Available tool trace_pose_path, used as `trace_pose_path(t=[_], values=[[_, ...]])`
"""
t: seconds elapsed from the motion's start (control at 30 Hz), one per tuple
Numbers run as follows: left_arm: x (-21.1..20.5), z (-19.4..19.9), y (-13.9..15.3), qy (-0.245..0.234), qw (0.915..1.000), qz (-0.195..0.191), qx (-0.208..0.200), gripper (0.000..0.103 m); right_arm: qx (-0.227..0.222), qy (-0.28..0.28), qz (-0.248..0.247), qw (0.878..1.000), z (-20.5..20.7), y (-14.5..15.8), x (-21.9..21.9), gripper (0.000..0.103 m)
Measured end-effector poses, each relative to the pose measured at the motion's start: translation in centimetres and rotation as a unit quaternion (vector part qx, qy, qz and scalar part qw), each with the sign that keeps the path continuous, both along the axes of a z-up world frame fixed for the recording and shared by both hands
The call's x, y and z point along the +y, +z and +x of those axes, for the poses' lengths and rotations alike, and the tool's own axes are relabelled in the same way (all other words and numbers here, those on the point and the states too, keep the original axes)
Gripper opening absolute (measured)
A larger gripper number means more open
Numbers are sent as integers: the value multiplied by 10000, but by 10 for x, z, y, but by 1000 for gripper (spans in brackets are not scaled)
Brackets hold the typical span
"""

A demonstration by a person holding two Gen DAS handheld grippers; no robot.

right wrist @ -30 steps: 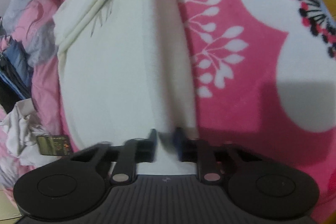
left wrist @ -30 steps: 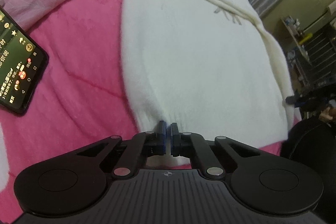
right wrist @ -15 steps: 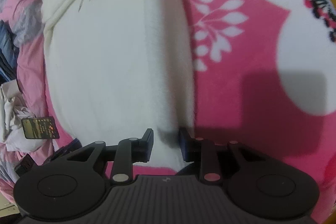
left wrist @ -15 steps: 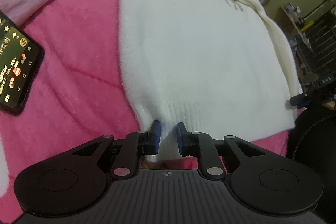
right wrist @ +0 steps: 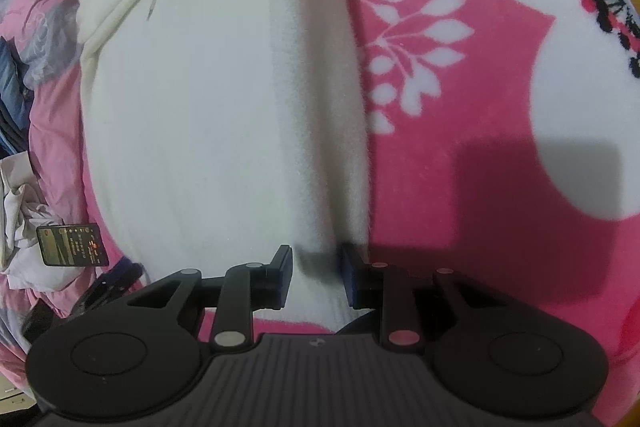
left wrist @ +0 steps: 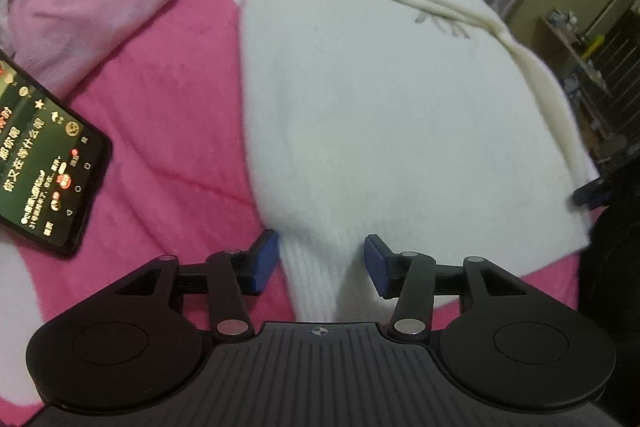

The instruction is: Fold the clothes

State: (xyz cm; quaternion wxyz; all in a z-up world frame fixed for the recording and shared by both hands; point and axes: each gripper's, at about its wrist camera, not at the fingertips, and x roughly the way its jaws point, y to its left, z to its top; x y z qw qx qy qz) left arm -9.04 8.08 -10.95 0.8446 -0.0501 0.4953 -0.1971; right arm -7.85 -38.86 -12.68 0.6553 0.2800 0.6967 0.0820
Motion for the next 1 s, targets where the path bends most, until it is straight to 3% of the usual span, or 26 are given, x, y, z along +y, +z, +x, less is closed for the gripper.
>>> trace_pose_path(t=[0.23, 0.4, 0.53, 0.6, 0.67, 0.73, 0.77, 0.8, 0.9, 1.0], values=[[10, -3, 9, 452, 9990, -34, 9, 47, -67, 15, -3, 10000, 0, -1, -1, 29], [9, 3, 0, 558, 9982, -183, 136, 51, -49, 10, 1, 10000, 1, -3, -1, 29], [13, 5, -7, 566, 9894, -942, 947, 51, -118, 34, -3, 9999, 0, -2, 0, 29], [13, 2, -13, 473, 9853, -1102, 1213, 46, -153, 49, -6, 9999, -1, -2, 0, 29], [13, -2, -14, 457, 9874, -1035, 1104, 38, -195, 79, 0, 9998, -1, -1, 0, 30], [18, -1, -15, 602, 9857, -1110, 1119, 26, -252, 124, -6, 9996, -2, 0, 1, 28], [22, 1, -15, 658, 9846, -1172, 1122, 15, -300, 139, -15, 9995, -2, 1, 1, 27], [24, 1, -14, 676, 9837, -1237, 1115, 9, -362, 147, -29, 9992, -3, 3, 2, 22], [24, 1, -5, 553, 9865, -1260, 893, 7, -551, 173, -71, 9983, -6, 9, 3, 12], [24, -3, 12, 361, 9902, -1274, 447, 6, -807, 68, 106, 9967, -10, 18, 1, 10]])
